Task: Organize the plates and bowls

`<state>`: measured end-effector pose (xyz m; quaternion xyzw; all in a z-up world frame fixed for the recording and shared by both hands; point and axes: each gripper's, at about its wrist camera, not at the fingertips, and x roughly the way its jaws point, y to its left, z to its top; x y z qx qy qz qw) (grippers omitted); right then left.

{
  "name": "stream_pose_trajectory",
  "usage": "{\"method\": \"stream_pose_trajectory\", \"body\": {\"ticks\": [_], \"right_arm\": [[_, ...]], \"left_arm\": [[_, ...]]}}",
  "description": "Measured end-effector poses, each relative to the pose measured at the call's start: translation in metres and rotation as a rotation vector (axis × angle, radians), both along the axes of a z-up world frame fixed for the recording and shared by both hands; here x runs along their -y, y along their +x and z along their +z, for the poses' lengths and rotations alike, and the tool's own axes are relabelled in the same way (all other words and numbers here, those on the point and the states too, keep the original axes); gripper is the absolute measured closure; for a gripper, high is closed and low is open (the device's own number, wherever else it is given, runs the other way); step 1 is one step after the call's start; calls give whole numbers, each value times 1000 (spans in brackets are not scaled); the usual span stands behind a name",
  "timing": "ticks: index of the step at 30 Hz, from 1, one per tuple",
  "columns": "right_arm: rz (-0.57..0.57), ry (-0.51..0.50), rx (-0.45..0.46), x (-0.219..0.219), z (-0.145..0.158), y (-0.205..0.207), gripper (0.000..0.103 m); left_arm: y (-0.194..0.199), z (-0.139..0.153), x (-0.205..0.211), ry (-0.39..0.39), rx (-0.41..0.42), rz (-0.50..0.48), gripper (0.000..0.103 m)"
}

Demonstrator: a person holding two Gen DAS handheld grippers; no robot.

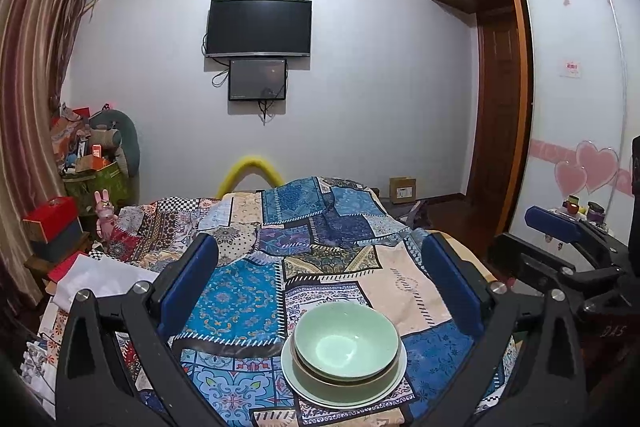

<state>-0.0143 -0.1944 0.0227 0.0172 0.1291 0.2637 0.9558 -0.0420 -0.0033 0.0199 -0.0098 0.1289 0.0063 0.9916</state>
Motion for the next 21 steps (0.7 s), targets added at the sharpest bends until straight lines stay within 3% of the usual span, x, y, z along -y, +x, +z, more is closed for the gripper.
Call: {"method": "stream_pose_trajectory", "body": {"ticks": [21], "right_arm": [[4,2,-7,0,-1,3,0]], "left_arm": [[-2,-2,3,-6,2,-12,0]]}}
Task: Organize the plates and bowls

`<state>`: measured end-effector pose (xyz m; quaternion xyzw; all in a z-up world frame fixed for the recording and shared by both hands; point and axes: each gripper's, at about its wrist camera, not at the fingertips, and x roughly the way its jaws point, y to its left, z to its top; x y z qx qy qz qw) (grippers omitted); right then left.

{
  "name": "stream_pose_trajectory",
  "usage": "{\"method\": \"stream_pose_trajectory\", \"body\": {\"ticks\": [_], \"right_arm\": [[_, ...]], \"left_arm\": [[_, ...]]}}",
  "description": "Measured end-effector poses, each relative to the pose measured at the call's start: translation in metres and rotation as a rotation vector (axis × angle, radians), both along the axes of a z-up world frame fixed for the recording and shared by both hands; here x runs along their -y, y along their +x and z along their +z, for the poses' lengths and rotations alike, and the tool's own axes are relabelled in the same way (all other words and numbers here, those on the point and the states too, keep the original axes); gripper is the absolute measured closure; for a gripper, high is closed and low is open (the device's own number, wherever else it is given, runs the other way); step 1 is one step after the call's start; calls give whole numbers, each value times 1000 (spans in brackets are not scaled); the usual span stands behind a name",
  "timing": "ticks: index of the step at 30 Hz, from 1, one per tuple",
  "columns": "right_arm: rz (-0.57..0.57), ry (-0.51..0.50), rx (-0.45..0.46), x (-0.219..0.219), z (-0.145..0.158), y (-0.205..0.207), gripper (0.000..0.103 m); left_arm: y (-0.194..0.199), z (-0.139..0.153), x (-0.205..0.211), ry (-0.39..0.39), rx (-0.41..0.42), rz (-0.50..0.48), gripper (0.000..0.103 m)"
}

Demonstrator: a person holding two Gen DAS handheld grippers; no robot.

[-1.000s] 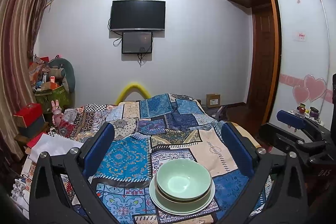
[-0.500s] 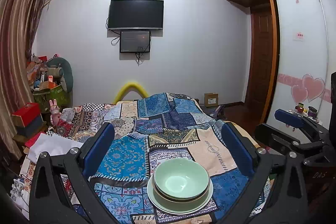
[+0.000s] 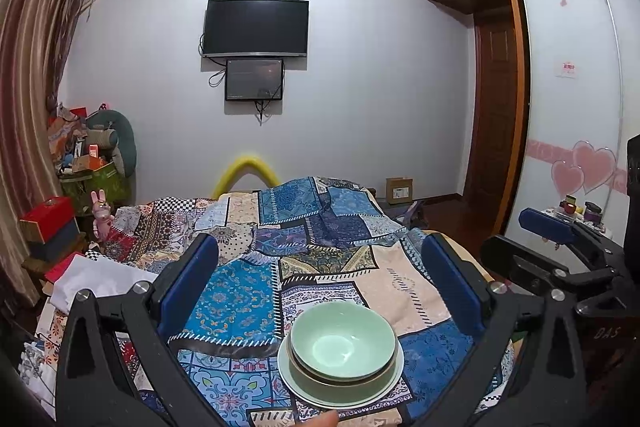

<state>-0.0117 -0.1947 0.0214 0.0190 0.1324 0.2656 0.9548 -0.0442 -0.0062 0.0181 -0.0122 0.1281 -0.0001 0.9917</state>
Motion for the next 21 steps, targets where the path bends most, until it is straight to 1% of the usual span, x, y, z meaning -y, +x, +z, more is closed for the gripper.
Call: {"method": "stream_pose_trajectory", "body": {"ticks": [10,15,21], "right_arm": [[21,11,-19,-1,0,4,0],[13,5,-7,-1,0,3,0],[12,10,-14,-1,-1,5,0]], "left_arm": [[3,1,0,-9,-4,-2,0],[4,0,-1,-14,-7,0,0],[6,0,-5,-27,-18,-1,0]]}}
